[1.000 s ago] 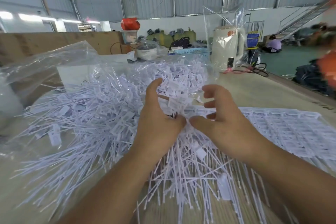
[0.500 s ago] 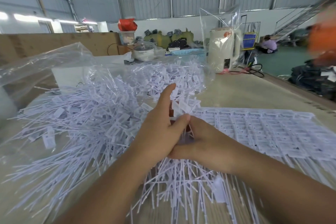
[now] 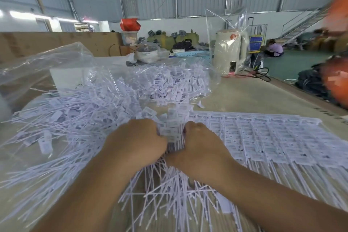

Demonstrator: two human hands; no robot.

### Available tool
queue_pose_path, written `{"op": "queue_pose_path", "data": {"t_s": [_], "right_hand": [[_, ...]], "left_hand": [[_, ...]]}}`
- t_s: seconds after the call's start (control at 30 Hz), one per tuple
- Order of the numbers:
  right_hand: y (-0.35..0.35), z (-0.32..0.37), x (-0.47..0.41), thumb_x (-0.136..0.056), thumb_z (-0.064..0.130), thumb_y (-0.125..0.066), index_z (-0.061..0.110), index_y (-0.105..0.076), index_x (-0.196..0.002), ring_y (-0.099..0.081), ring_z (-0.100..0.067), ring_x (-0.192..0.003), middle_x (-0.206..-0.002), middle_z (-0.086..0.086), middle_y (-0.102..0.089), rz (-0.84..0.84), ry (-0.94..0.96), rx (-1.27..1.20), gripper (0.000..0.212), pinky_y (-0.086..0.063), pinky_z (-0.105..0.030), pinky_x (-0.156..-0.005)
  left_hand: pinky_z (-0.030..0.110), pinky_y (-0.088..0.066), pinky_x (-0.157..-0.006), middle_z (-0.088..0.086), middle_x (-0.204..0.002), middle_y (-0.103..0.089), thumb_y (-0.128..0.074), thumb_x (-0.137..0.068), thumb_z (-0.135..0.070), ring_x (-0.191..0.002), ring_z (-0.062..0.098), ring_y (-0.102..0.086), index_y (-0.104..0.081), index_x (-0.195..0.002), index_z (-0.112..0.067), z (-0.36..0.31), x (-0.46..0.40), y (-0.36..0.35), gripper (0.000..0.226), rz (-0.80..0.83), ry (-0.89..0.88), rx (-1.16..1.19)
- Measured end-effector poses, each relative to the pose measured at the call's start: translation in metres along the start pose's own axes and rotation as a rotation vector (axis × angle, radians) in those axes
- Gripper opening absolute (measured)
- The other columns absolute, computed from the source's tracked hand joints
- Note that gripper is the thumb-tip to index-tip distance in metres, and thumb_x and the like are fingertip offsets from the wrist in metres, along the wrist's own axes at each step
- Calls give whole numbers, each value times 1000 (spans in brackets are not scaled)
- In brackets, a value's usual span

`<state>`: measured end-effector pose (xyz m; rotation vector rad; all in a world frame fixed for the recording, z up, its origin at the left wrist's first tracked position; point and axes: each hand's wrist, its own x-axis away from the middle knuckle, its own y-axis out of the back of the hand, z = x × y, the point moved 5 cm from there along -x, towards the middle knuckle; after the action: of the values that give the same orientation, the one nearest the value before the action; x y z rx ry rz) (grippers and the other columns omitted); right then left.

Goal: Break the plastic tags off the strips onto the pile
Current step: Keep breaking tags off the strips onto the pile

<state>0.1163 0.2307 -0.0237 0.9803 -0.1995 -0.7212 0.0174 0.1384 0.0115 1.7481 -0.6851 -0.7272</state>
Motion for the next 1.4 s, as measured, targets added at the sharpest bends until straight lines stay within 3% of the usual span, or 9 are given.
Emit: {"op": "queue_pose_path", "data": {"t_s": [0.3, 0.4, 0.7, 0.83, 0.97, 1.1, 1.23, 1.33, 1.4], "right_hand": [[-6, 20, -11, -78, 36, -66, 12, -37, -107, -53, -25, -99, -112, -7, -50, 68, -16, 124, 48, -40, -30, -66], [-5, 24, -19, -77, 37, -67, 13, -34, -113, -55, -25, -93, -96, -2, -49, 72, -63, 133, 54, -41, -29, -59], [4, 14, -19, -75, 13, -65, 15, -37, -101, -57, -4, -55, -79, 2, -59, -162, 23, -472, 39, -35, -14, -36], [7, 17, -21, -77, 2, -61, 12, -47, -103, -69, -10, -74, -90, -6, -65, -242, 65, -828, 31, -54, -25, -53], [10, 23, -24, -75, -3, -55, 4, -50, -111, -71, -26, -86, -97, -16, -68, -223, 148, -1009, 37, -59, -51, -72], [9, 28, -22, -83, -19, -47, 11, -48, -98, -69, -17, -82, -89, -6, -67, -227, 266, -1027, 34, -57, -33, -69], [11, 34, -25, -83, -2, -53, -6, -44, -111, -63, -25, -96, -103, -26, -60, -233, 303, -1120, 30, -55, -50, -86], [16, 36, -29, -77, -5, -58, 7, -48, -99, -65, -7, -80, -86, -5, -65, -232, 329, -1041, 27, -55, -25, -68], [17, 35, -33, -68, -2, -62, 11, -54, -100, -69, -9, -82, -87, -2, -69, -246, 297, -997, 35, -57, -27, -68]], "left_hand": [[22, -30, -44, -3, -66, -50, -52, -88, -29, -51, 8, -47, -42, -71, -19, -5, -4, -19, 22, 84, 40, 292], [22, -26, -45, -6, -66, -45, -51, -88, -27, -52, 5, -40, -38, -71, -23, -2, -8, -16, 22, 33, 41, 339], [13, -36, -39, -7, -76, -67, -53, -86, -27, -52, 2, -59, -53, -95, -33, -7, -6, -5, 11, -99, -79, 655], [38, -60, -71, -8, -93, -70, -54, -71, -46, -72, 9, -70, -55, -120, -30, -9, -8, -4, 51, -102, -38, 938], [45, -55, -89, -9, -111, -67, -59, -58, -63, -94, 11, -69, -45, -136, -30, -13, -9, -8, 86, -120, -14, 1159], [35, -58, -76, -15, -97, -72, -61, -75, -41, -89, 5, -70, -57, -111, -40, -21, -5, -9, 36, -204, -126, 1239], [39, -53, -92, -19, -108, -69, -58, -80, -36, -105, 3, -65, -56, -120, -36, -26, 1, -3, 40, -244, -223, 1277], [24, -55, -82, -14, -110, -70, -59, -88, -26, -105, 3, -65, -59, -124, -29, -24, -1, 0, 36, -241, -279, 1343], [14, -53, -70, -9, -103, -73, -56, -94, -10, -97, 4, -68, -62, -121, -21, -21, -6, -3, 29, -217, -257, 1446]]}}
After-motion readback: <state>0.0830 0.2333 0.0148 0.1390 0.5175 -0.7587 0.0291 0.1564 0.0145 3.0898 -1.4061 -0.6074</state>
